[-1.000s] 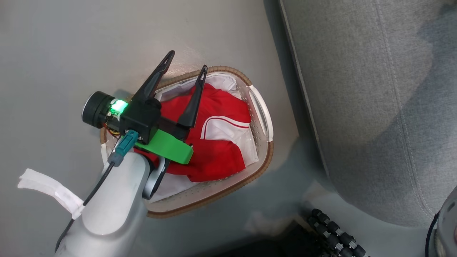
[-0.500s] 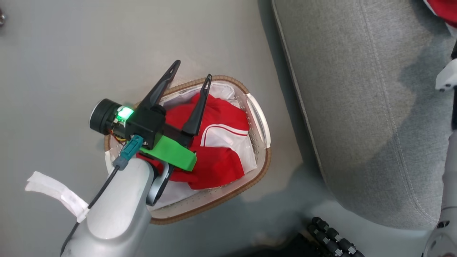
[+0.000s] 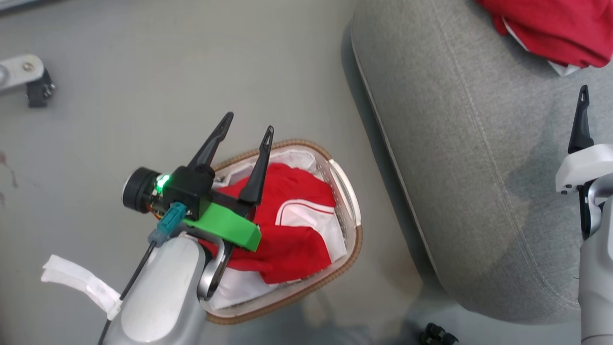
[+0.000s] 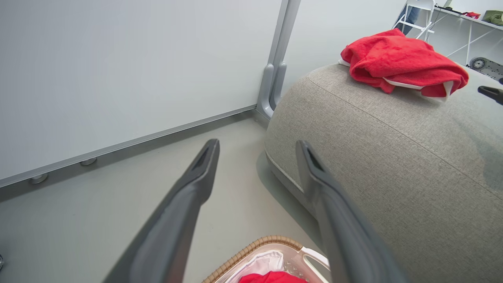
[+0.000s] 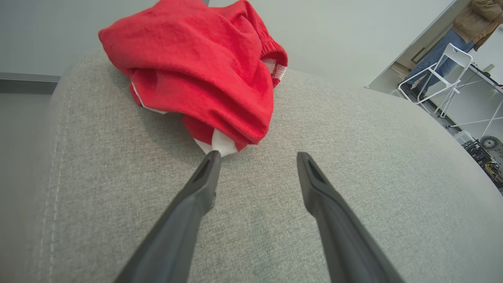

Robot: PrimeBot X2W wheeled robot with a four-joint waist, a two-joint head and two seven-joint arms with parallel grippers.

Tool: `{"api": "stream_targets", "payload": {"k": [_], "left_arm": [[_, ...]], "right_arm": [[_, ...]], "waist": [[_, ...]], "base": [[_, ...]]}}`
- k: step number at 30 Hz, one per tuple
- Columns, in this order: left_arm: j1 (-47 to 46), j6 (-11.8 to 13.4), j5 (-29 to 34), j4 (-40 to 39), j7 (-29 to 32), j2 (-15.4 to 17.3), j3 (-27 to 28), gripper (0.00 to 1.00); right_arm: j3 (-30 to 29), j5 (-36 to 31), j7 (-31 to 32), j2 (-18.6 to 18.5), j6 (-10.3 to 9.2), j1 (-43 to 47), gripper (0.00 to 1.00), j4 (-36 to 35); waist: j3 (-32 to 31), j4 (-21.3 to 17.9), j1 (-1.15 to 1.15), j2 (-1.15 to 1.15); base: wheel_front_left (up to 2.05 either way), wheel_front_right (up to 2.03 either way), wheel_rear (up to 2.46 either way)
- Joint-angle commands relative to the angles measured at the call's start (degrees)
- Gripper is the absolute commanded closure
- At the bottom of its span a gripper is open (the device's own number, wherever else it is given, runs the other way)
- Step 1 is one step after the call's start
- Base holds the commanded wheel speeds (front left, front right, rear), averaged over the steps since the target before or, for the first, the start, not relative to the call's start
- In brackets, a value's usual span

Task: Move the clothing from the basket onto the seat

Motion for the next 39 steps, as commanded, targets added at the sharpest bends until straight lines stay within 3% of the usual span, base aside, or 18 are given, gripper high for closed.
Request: {"api": "stream_targets", "payload": {"k": [1, 11, 18, 29, 39], "left_arm": [[1.4, -0.1, -0.4, 0.2, 0.0, -0.4, 0.7, 0.00], [7.8, -0.5, -1.7, 1.3, 0.0, -2.9, 6.9, 0.00], [13.5, -0.2, -1.7, 2.1, 0.0, -4.1, 13.7, 0.00], [22.1, -0.2, -0.9, 1.7, 0.0, -4.9, 20.2, 0.00], [25.5, 0.4, -3.3, 1.4, 0.0, -5.0, 20.1, 0.00]], "right_arm": [[0.3, -0.2, 0.0, -0.6, -0.08, 1.2, 0.00, -0.2], [5.3, 3.4, 0.0, -2.8, -0.08, 2.2, 0.00, -1.9], [10.7, 5.0, 0.0, -1.5, -0.08, 5.7, 0.00, -3.7], [17.7, 9.3, 0.0, 2.6, -0.08, 15.9, 0.00, -6.5], [22.8, 16.9, 0.0, 3.0, -0.08, 24.5, 0.00, -6.9]], "waist": [[-5.5, 1.6, 0.00, 0.00], [-17.0, 6.7, 0.00, 0.00], [-22.6, 10.7, 0.00, 0.00], [-26.8, 13.5, 0.00, 0.00], [-29.1, 14.0, 0.00, 0.00]], "base": [[0.00, 0.00, 0.00], [0.00, 0.00, 0.00], [0.00, 0.00, 0.00], [0.00, 0.00, 0.00], [0.00, 0.00, 0.00]]}}
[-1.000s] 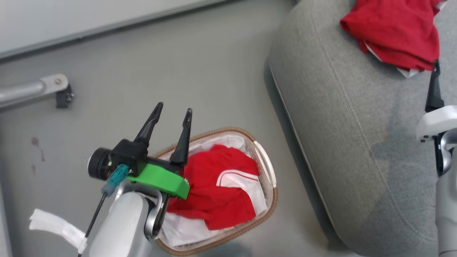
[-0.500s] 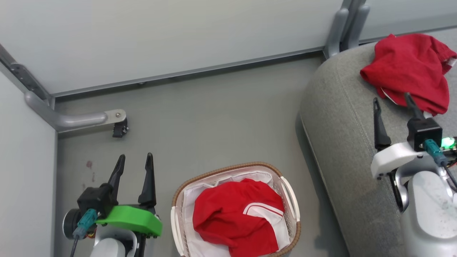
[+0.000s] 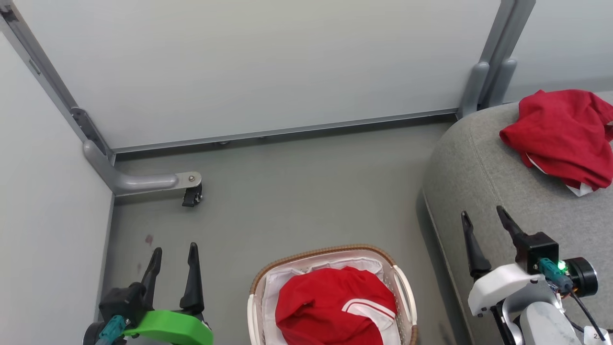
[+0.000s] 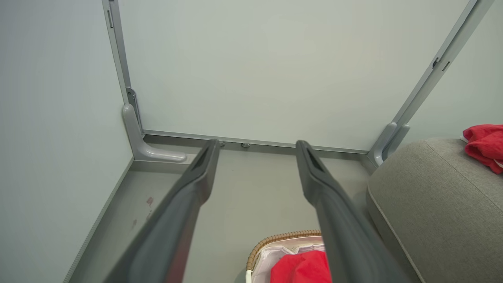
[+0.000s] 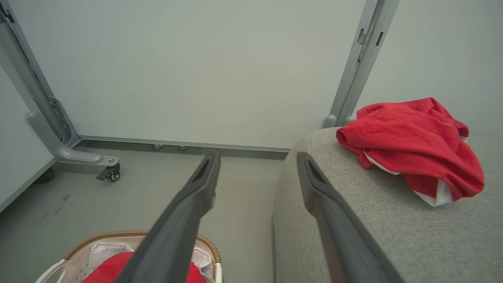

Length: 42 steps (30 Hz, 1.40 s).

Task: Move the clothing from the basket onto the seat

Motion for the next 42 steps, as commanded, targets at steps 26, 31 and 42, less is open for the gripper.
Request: {"api": "stream_targets", "payload": {"k": [26, 31, 42], "left_arm": [[0.9, 0.3, -0.7, 0.3, 0.0, 0.0, -0.9, 0.00], [0.4, 0.2, -0.2, 0.6, 0.0, 0.0, -1.4, 0.00], [-6.4, -0.4, 1.3, 9.8, 0.0, 0.0, -9.8, 0.00]], "right_arm": [[1.6, 3.2, 0.0, -0.2, -0.08, 1.7, 0.00, -1.7], [2.0, 3.8, 0.0, -0.2, -0.08, 1.5, 0.00, -3.1], [2.9, 3.5, 0.0, -0.2, -0.08, -0.9, 0.00, -5.6]], "waist": [[-0.4, -0.3, 0.01, 0.00], [0.1, -0.4, 0.01, 0.00], [5.4, -3.3, 0.01, 0.00]], "base": [[0.00, 0.00, 0.00], [0.00, 0.00, 0.00], [0.00, 0.00, 0.00]]}}
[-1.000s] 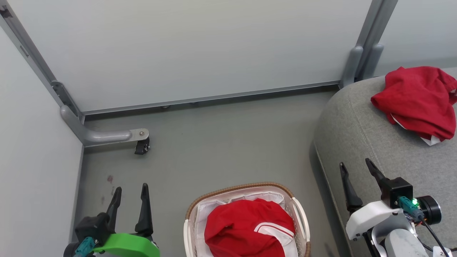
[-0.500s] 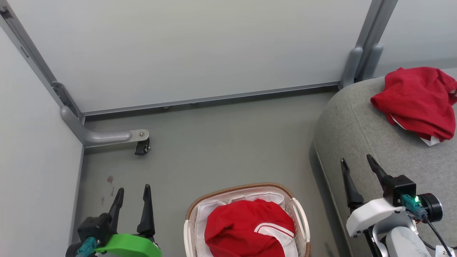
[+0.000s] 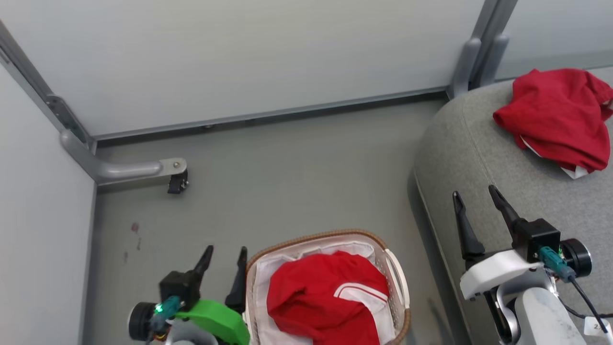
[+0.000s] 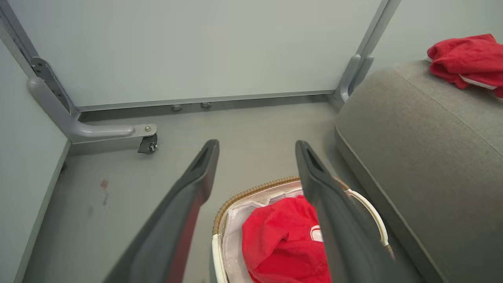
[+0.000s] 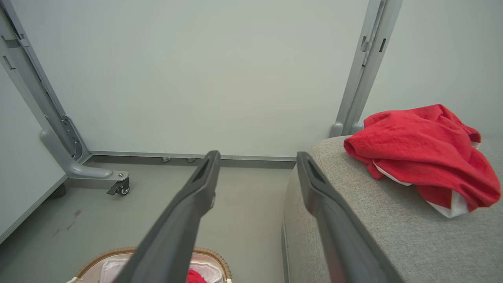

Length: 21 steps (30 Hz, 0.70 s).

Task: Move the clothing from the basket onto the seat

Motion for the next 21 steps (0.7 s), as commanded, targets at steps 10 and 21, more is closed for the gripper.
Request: {"api": "stream_targets", "payload": {"k": [10, 21], "left_arm": [[-13.9, -0.4, 3.7, 18.8, 0.5, 0.2, -11.6, 0.00], [-24.7, -0.5, 7.7, 35.8, 2.2, 1.6, -18.0, 0.00]], "right_arm": [[1.7, 1.4, 0.0, -0.2, -0.08, -6.1, 0.00, -3.6], [3.8, 5.2, 0.0, -0.2, -0.08, -11.9, 0.00, -5.1]], "waist": [[14.2, -7.7, 0.00, 0.00], [26.9, -14.8, 0.00, 0.00]], "base": [[0.00, 0.00, 0.00], [0.00, 0.00, 0.00]]}}
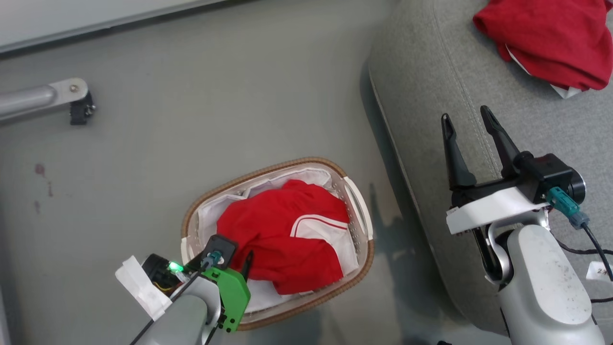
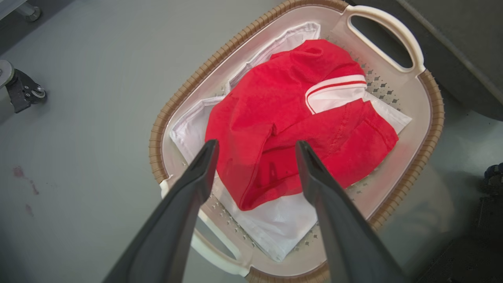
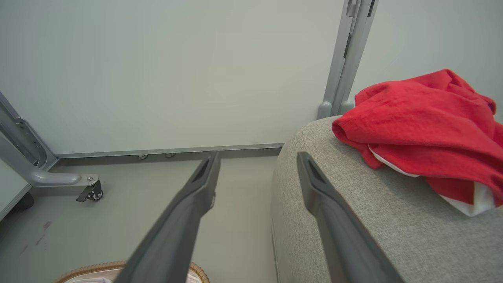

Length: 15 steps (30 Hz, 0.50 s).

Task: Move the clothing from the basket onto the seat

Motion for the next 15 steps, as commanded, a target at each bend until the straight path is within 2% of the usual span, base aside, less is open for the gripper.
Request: {"api": "stream_targets", "payload": {"k": [1, 9, 15], "left_arm": [[-2.2, -0.2, 0.5, 1.2, 0.2, 1.2, -0.4, 0.00], [-7.8, 0.7, 2.5, 6.9, 2.4, 4.4, -2.8, 0.00], [-10.0, 1.1, 2.2, 8.3, 3.1, 5.3, -3.0, 0.00]], "right_arm": [[0.4, 0.7, 0.0, -0.1, -0.08, -1.5, 0.00, -0.5], [2.1, 3.4, 0.0, -0.1, -0.08, -4.5, 0.00, -0.8], [2.7, 4.8, 0.0, -0.1, -0.08, -6.0, 0.00, -0.9]], "waist": [[8.5, -6.5, 0.00, 0.00], [14.4, -9.4, 0.00, 0.00], [16.2, -10.2, 0.00, 0.00]], "base": [[0.00, 0.00, 0.00], [0.00, 0.00, 0.00], [0.00, 0.00, 0.00]]}}
